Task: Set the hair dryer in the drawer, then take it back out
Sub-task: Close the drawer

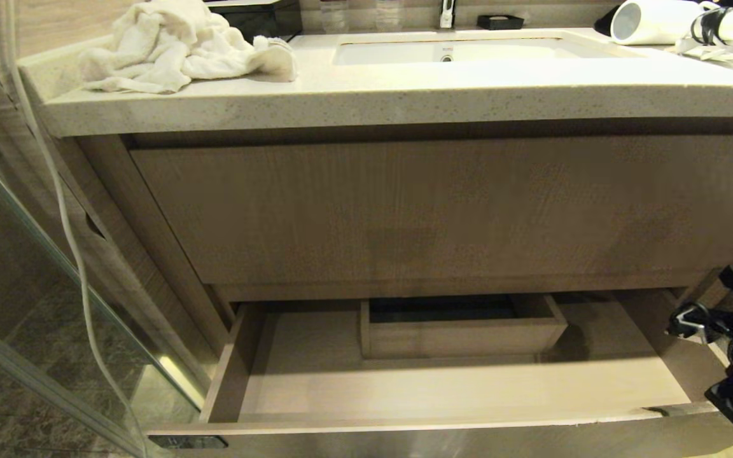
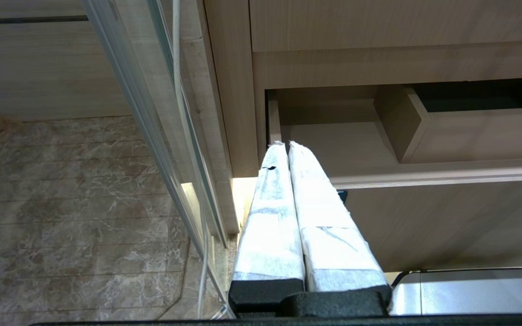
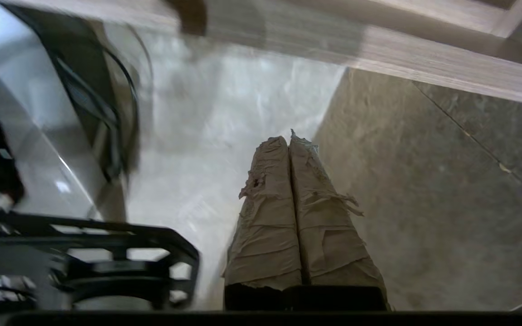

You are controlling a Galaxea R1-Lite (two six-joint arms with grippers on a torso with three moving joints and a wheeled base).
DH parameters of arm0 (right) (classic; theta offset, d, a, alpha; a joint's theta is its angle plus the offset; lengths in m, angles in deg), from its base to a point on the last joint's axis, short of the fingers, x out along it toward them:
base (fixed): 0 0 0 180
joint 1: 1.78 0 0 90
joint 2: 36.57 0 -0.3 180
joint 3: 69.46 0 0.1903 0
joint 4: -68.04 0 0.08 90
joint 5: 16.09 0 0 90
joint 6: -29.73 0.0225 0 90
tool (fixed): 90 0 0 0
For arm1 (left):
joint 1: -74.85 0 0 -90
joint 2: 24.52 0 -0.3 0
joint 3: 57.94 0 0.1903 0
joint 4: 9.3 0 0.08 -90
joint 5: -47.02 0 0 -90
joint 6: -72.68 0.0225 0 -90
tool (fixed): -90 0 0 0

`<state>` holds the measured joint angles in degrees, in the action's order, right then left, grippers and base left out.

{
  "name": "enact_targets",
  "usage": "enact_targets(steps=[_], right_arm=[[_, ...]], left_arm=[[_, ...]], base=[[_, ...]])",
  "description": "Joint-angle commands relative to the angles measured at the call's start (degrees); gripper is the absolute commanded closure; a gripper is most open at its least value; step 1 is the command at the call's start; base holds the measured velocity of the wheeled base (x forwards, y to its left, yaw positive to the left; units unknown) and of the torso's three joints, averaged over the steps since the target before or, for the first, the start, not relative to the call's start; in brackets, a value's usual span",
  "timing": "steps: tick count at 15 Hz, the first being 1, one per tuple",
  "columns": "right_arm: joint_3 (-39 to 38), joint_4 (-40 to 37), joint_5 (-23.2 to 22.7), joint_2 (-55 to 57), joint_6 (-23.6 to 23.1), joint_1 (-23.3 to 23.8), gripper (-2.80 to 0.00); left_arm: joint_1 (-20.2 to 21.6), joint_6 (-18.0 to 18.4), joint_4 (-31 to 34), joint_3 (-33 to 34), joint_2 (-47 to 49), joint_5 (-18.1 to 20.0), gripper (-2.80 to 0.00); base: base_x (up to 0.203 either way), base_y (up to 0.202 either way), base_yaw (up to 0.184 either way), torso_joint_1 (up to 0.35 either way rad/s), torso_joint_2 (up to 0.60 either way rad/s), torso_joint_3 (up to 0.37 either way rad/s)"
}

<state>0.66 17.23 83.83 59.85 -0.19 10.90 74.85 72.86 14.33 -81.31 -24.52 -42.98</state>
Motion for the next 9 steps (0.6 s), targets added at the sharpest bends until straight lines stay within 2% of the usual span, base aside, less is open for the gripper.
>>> enact_targets(steps=[1,3,5,9], right_arm=[[0.21,0.11,0.02,5.31,-0.79,0.89,0.00],[0.43,-0.28,0.13,7.57,-1.47,1.36,0.00],[0.04,-0.50,0.21,9.36,-4.60,1.38,0.00],[2.20,1.30,-0.04,13.26,-5.23,1.45,0.00]], left_arm=[[0.00,0.00,0.00,0.09,0.09,0.00,0.00],[0.00,0.00,0.00,0.09,0.09,0.00,0.00],[0.00,0.00,0.00,0.09,0.09,0.00,0.00],[0.00,0.00,0.00,0.09,0.09,0.00,0.00]], base=[[0.000,0.000,0.000,0.000,0.00,0.000],[0.000,0.000,0.000,0.000,0.00,0.000],[0.000,0.000,0.000,0.000,0.00,0.000],[0.000,0.000,0.000,0.000,0.00,0.000]])
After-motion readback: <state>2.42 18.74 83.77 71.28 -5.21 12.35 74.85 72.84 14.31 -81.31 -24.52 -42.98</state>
